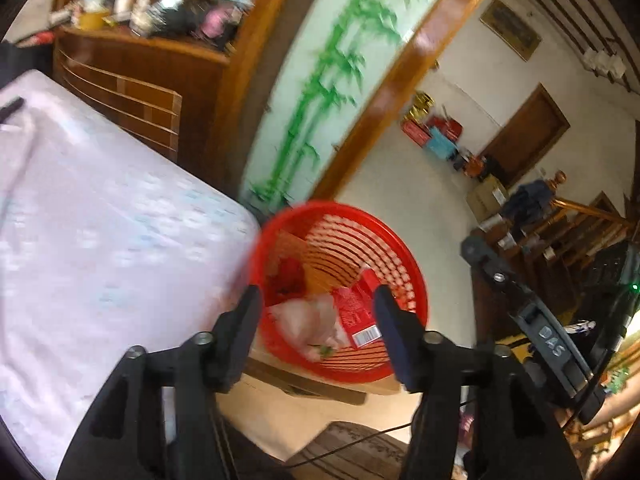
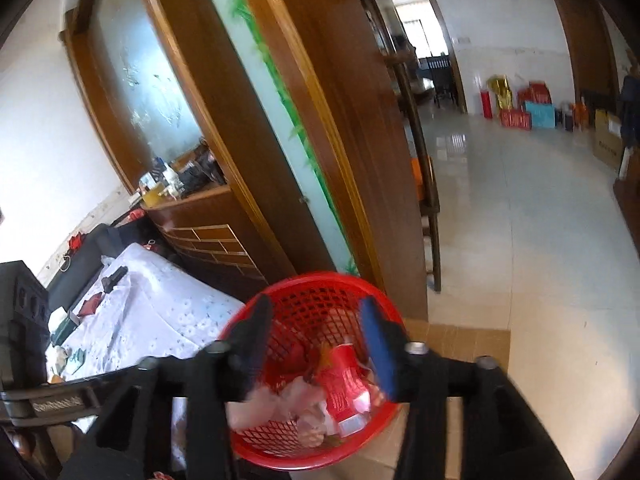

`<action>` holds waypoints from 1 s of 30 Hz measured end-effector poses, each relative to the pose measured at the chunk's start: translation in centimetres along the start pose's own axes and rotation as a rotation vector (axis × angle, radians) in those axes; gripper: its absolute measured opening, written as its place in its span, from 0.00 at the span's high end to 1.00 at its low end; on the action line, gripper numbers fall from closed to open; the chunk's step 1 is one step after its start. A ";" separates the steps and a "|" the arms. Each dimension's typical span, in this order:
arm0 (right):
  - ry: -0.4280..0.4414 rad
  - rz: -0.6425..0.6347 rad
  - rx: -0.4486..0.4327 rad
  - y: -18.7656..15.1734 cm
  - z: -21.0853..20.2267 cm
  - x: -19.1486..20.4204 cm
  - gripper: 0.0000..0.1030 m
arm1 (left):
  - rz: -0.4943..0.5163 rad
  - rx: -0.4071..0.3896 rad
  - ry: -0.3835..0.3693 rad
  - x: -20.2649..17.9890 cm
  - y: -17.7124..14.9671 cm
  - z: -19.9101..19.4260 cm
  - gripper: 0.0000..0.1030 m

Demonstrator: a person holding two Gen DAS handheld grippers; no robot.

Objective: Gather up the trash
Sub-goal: 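Move both open tools back over the remaining trash on the table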

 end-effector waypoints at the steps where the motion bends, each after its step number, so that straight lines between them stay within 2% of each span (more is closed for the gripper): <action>1: 0.015 -0.016 -0.014 0.2 -0.5 0.7 0.35 | -0.014 -0.035 0.014 0.9 0.1 -1.9 0.35; 4: 0.107 -0.067 -0.062 0.7 -1.8 4.1 0.20 | -0.051 -0.126 0.076 3.7 0.1 -6.6 0.27; 6: 0.184 -0.103 -0.093 0.9 -2.7 6.9 0.15 | -0.072 -0.188 0.137 6.2 -0.1 -10.2 0.25; 11: 0.392 -0.166 -0.108 0.2 -4.0 14.8 0.11 | -0.180 -0.333 0.332 13.7 -2.1 -18.8 0.25; 13: 0.480 -0.196 -0.099 -0.5 -4.3 18.5 0.09 | -0.224 -0.366 0.411 16.7 -3.3 -21.7 0.25; 16: 0.542 -0.266 -0.106 -1.6 -5.0 23.5 0.08 | -0.319 -0.407 0.504 21.0 -5.4 -25.7 0.25; 22: 0.619 -0.386 -0.112 -3.9 -6.5 31.9 0.08 | -0.446 -0.476 0.590 26.1 -8.9 -31.1 0.25; 25: 0.711 -0.441 -0.060 -5.4 -6.8 35.8 0.08 | -0.486 -0.499 0.606 28.0 -10.0 -32.8 0.25; 30: 0.770 -0.517 0.027 -7.7 -5.4 41.2 0.08 | -0.544 -0.514 0.612 30.5 -11.2 -34.5 0.25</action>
Point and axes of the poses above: each gripper's, at about its wrist camera, not at the fingertips, and z roughly the way its jaws point, x to its left, y to its top, the point moved 6 cm from there along z, roughly the way its jaws point, and after that the axes turned 4 degrees about -z, right-handed, at the moved point
